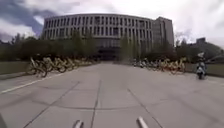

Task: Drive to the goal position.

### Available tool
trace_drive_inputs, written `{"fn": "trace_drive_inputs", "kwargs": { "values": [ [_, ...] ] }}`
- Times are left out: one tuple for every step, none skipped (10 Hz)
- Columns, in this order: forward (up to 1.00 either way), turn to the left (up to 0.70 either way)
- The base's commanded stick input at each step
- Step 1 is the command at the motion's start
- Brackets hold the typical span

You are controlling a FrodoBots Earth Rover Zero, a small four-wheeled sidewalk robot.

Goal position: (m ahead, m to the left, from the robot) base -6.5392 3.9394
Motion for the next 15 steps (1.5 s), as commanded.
{"fn": "trace_drive_inputs", "kwargs": {
  "values": [
    [1.0, 0.38],
    [1.0, 0.07],
    [1.0, 0.0],
    [1.0, 0.0],
    [1.0, 0.0],
    [1.0, 0.0],
    [1.0, 0.0],
    [1.0, 0.0],
    [1.0, 0.0],
    [1.0, 0.0],
    [1.0, 0.0],
    [1.0, 0.0],
    [1.0, 0.0],
    [1.0, 0.0],
    [1.0, 0.0]
  ]
}}
